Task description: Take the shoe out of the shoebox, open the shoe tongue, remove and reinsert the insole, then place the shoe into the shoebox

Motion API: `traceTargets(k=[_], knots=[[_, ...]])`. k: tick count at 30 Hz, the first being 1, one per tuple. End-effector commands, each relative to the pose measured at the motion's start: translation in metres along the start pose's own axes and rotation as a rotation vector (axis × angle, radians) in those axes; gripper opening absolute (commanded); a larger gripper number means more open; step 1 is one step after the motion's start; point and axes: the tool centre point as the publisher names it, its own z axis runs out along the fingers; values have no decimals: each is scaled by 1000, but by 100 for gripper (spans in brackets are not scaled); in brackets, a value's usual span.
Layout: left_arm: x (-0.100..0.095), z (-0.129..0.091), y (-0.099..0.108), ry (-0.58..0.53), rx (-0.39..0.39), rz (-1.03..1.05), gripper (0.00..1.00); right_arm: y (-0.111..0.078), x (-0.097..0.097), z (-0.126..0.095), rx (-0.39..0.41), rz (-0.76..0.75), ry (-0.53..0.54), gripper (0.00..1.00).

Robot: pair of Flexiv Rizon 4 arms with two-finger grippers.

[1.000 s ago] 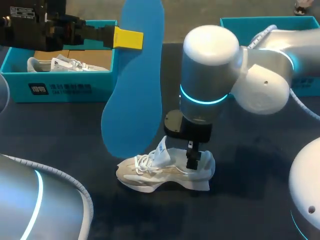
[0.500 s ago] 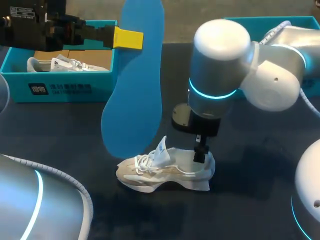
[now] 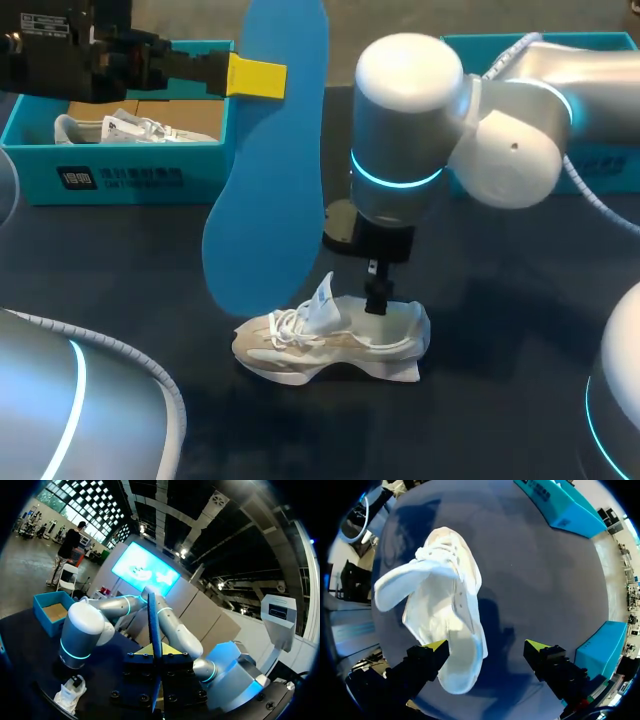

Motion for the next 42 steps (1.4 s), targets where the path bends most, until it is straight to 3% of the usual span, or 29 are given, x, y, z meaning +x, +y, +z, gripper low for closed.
traceTargets(k=[1, 5, 7, 11, 13, 15, 19, 23, 29, 32, 33, 35, 42], knots=[[-1, 2, -1, 2, -2, -1, 0, 0, 1, 19, -19, 3, 15, 100], [-1, 2, -1, 2, -2, -1, 0, -2, 2, 29, -17, 9, 36, 100], [-1, 2, -1, 2, -2, -1, 0, -3, 1, 34, -11, 8, 48, 91], [-1, 2, -1, 2, -2, -1, 0, -7, -2, 43, -21, 8, 68, 90], [-1, 2, -1, 2, -2, -1, 0, -9, -3, 45, -24, 10, 70, 81], [-1, 2, -1, 2, -2, -1, 0, -10, -3, 48, -21, 10, 79, 60], [-1, 2, -1, 2, -2, -1, 0, -11, 0, 56, -24, 13, 112, 49], [-1, 2, -1, 2, -2, -1, 0, -12, 5, 61, -23, 15, 129, 50], [-1, 2, -1, 2, -2, -1, 0, -14, 11, 62, -19, 25, 138, 64], [-1, 2, -1, 2, -2, -1, 0, -13, 12, 64, -14, 27, 138, 48], [-1, 2, -1, 2, -2, -1, 0, -13, 12, 64, -13, 28, 138, 37], [-1, 2, -1, 2, -2, -1, 0, -12, 11, 65, -11, 29, 137, 0], [-1, 2, -1, 2, -2, -1, 0, -11, 12, 62, -6, 23, 136, 0]])
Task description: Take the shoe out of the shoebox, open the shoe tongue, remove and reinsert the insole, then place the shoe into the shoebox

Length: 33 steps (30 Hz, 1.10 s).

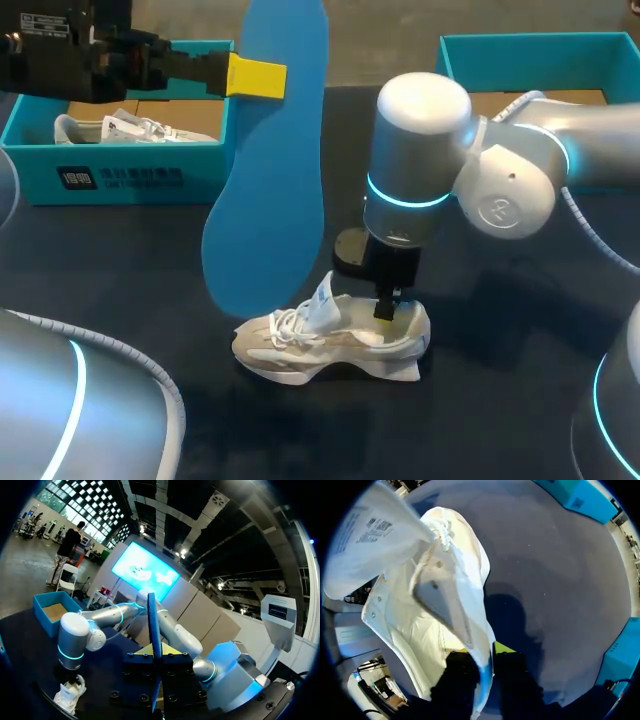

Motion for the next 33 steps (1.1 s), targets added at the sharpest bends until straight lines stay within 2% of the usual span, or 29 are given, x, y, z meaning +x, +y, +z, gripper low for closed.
traceTargets(k=[1, 11, 19, 25, 33], knots=[[-1, 2, -1, 2, -2, -1, 0, 3, 2, -3, 6, -1, -4, 0], [-1, 2, -1, 2, -2, -1, 0, 6, 10, -31, -17, 13, -7, 0], [-1, 2, -1, 2, -2, -1, 0, 4, 22, -52, -86, 93, -24, 0], [-1, 2, -1, 2, -2, -1, 0, 3, 32, -64, -104, 298, -40, 0], [-1, 2, -1, 2, -2, -1, 0, 11, 49, -68, -215, 591, -74, 0]])
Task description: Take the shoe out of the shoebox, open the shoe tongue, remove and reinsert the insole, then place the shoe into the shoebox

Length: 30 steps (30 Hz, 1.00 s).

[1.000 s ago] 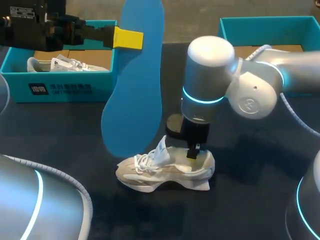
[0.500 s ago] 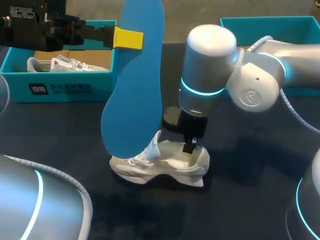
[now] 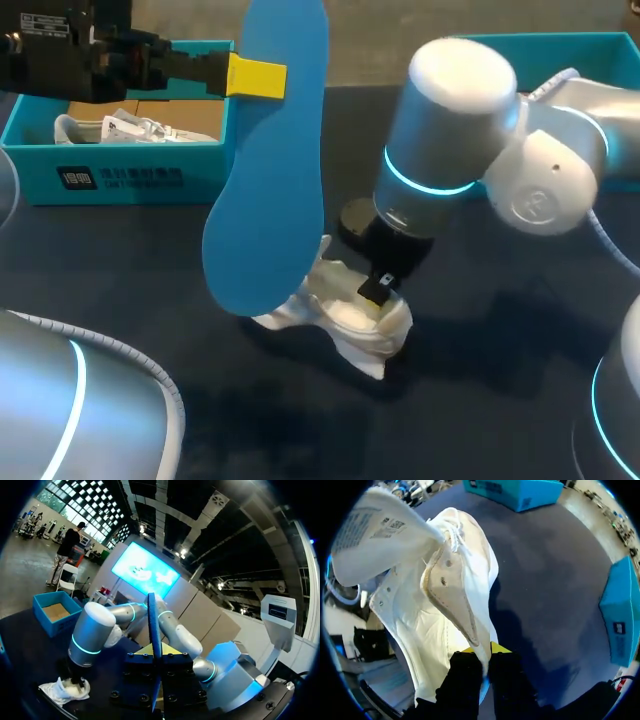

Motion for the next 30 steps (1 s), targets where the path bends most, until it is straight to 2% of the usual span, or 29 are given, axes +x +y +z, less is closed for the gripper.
traceTargets(k=[1, 15, 21, 24, 26, 30], knots=[[-1, 2, -1, 2, -2, -1, 0, -7, 11, 0, -95, 161, -37, 0], [-1, 2, -1, 2, -2, -1, 0, -6, 14, 0, -101, 167, -38, 0], [-1, 2, -1, 2, -2, -1, 0, -13, 15, 5, -100, 487, -57, 0], [-1, 2, -1, 2, -2, -1, 0, -14, 19, 8, -108, 576, -61, 0], [-1, 2, -1, 2, -2, -1, 0, -14, 21, 11, -154, 635, -47, 0], [-1, 2, -1, 2, -2, -1, 0, -10, 24, 18, -183, 703, -27, 0]])
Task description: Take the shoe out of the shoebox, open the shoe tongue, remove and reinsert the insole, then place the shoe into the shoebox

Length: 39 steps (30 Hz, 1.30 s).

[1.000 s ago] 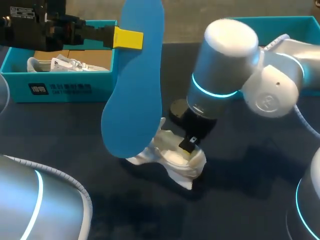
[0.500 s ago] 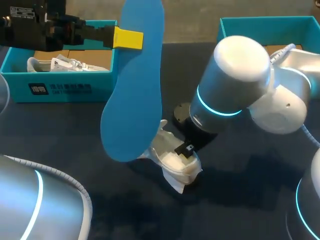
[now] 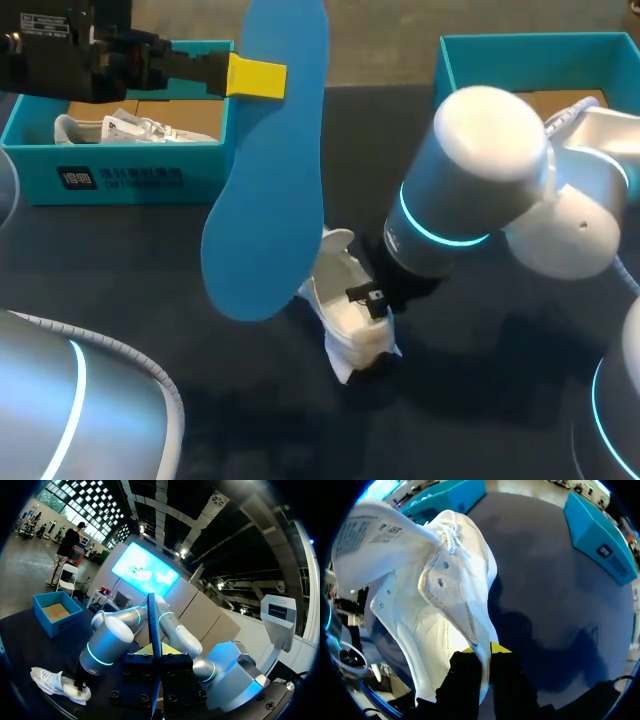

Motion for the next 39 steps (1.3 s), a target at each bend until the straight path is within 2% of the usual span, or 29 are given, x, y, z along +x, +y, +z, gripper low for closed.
traceTargets(k=[1, 6, 27, 39], knots=[[-1, 2, -1, 2, -2, -1, 0, -4, 6, 10, -45, 151, 22, 0], [-1, 2, -1, 2, -2, -1, 0, -3, 8, 15, -33, 215, 19, 0], [-1, 2, -1, 2, -2, -1, 0, -7, 2, 57, 20, 313, 49, 0], [-1, 2, -1, 2, -2, -1, 0, -9, -1, 65, 21, 340, 57, 0]])
